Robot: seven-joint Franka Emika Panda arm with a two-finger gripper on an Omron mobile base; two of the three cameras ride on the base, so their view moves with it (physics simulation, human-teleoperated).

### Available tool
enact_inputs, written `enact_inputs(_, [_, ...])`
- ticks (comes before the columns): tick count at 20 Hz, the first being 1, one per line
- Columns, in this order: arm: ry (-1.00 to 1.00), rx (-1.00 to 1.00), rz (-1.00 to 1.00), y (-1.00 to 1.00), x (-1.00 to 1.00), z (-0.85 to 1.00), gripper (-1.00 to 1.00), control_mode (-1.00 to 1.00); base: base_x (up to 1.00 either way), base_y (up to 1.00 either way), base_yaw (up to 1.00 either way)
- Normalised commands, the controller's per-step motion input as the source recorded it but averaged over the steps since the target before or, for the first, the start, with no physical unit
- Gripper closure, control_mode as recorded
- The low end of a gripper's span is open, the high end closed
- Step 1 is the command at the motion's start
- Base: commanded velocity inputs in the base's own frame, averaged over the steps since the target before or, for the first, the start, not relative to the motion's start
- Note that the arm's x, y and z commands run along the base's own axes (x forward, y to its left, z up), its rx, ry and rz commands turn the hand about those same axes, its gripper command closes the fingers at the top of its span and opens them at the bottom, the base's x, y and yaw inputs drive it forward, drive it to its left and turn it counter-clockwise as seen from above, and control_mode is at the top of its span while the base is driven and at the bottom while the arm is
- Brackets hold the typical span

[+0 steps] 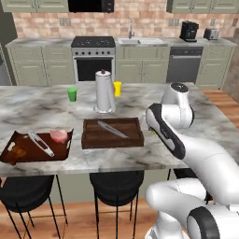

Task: Gather the corn and carrot from the fridge and place them on a tray on the dining counter. Then gather the chicken drumstick and steak from the fridge and place them on the other tray.

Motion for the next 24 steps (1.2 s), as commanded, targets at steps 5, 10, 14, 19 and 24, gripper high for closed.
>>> enact_inputs(5, [-0.04, -0.01, 0.46, 0.04, 0.99, 0.04, 1.00, -1.00, 0.00, 0.00, 0.00])
enact_inputs(10, [0.05, -0.23, 0.16, 0.11, 0.88, 0.00, 1.00, -1.00, 0.00, 0.00, 0.00])
enact_inputs(14, [0.03, -0.34, 0.00, 0.29, 0.66, -0.29, 1.00, -1.00, 0.00, 0.00, 0.00])
enact_inputs(19, [0.00, -0.07, 0.00, 0.25, 0.49, -0.42, 1.00, -1.00, 0.00, 0.00, 0.00])
enact_inputs(24, [0.00, 0.00, 0.00, 0.03, -0.07, -0.47, 1.00, -1.00, 0.00, 0.00, 0.00])
